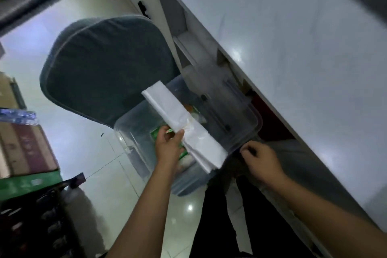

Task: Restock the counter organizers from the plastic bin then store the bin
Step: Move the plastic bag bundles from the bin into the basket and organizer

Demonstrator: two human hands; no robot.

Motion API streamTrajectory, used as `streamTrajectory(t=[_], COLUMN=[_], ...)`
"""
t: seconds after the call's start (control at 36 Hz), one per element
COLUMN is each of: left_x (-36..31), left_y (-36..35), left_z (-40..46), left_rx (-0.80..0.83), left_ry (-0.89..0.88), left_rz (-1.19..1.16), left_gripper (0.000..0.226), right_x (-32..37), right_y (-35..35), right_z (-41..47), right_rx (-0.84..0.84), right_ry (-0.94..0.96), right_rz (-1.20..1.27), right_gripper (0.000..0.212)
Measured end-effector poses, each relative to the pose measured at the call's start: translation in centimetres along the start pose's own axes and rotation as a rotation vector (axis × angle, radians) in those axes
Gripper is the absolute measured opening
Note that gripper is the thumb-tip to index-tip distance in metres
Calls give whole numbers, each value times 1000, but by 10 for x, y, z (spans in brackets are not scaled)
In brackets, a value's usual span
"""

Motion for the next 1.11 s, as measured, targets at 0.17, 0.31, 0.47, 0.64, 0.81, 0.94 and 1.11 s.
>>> streamTrajectory(t=[0.17, 0.31, 0.47, 0.64, 0.81, 0.94, 1.11], left_x=[-42, -61, -78, -87, -69, -44, -10], left_y=[6, -38, -114, -199, -292, -343, -407], left_z=[-71, -109, -148, -203, -253, -256, -258], left_rx=[314, 602, 928, 1120, 1241, 1164, 1073], left_ry=[-125, -128, -106, -263, -375, -409, -275], left_rz=[203, 258, 242, 403, 606, 828, 1218], left_gripper=[22, 28, 38, 23, 43, 44, 56], right_x=[54, 86, 104, 88, 38, -8, -97], right_y=[24, 54, 129, 214, 277, 320, 369], right_z=[-54, -102, -165, -227, -288, -321, -374], right_rx=[117, 235, 73, -120, -385, -560, -726], right_ry=[137, 127, 175, 278, 320, 304, 240], right_rz=[346, 571, 786, 660, 770, 887, 1015], right_gripper=[26, 43, 35, 28, 25, 20, 22])
Point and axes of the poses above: each hand's wrist, its own z-axis towards the middle knuckle, its own y-axis out of the back of the hand, x = y × z, the point moved 2 cm from there along z, towards the middle knuckle, and after that the axes turned 10 degrees about x, right-handed, at the moved point
